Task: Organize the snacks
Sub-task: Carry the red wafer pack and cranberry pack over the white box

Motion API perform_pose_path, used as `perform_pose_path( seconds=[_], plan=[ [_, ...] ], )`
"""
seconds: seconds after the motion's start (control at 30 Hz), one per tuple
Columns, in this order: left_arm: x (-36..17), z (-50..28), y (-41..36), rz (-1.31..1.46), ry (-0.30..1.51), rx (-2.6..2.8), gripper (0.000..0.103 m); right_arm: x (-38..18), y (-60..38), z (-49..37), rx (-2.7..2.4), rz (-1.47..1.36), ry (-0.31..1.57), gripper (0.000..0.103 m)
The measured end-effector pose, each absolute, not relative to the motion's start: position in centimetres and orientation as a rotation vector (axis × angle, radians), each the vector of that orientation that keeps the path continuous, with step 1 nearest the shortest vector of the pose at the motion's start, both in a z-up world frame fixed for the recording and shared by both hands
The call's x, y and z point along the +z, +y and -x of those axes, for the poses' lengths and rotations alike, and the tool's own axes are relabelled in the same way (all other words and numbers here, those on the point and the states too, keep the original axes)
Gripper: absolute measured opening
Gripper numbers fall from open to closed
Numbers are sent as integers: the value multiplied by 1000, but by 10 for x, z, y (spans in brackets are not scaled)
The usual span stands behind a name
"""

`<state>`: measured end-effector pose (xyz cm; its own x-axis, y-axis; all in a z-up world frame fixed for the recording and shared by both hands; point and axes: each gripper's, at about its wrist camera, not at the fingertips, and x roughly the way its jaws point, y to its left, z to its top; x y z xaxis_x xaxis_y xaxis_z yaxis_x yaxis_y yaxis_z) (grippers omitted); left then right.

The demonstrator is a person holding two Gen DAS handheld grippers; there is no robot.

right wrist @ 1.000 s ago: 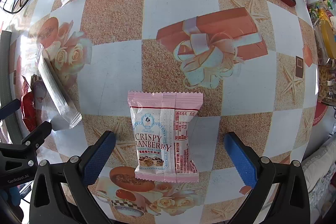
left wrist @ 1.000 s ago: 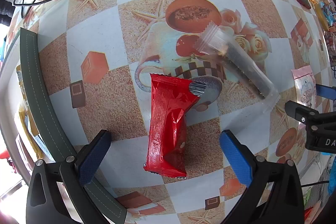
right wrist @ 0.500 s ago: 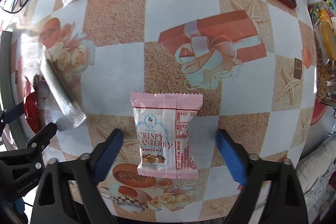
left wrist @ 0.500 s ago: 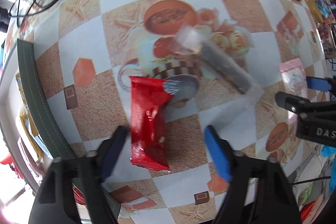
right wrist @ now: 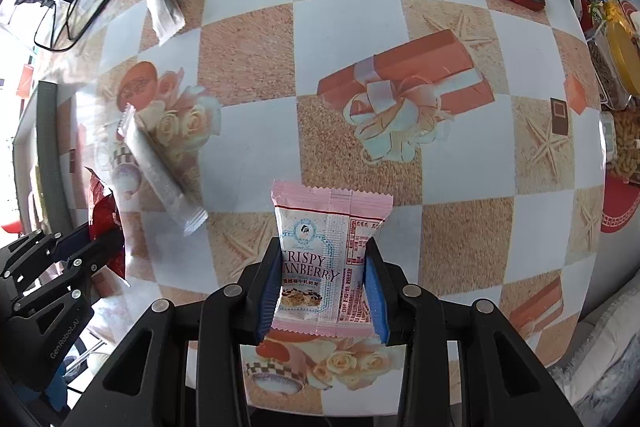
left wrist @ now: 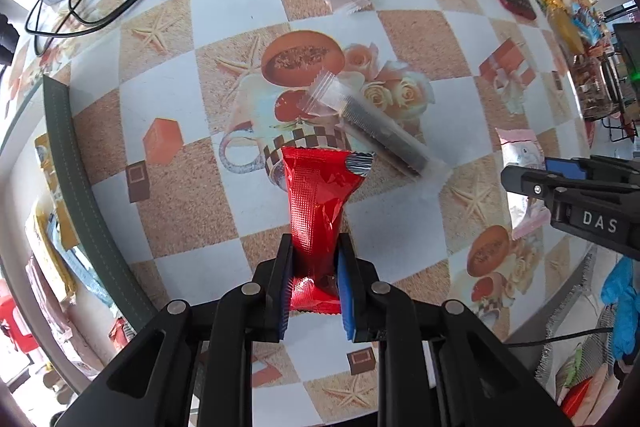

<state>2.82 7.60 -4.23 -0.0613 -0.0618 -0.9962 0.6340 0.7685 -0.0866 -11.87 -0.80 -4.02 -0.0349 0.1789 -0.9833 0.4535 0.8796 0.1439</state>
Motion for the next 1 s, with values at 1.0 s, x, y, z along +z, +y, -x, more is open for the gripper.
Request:
perform_pose_path(
  seconds=[1.0],
  plan=[
    [22, -78, 203, -243, 1439, -484, 22, 29, 85, 46, -21, -369, 1551, 40]
  ],
)
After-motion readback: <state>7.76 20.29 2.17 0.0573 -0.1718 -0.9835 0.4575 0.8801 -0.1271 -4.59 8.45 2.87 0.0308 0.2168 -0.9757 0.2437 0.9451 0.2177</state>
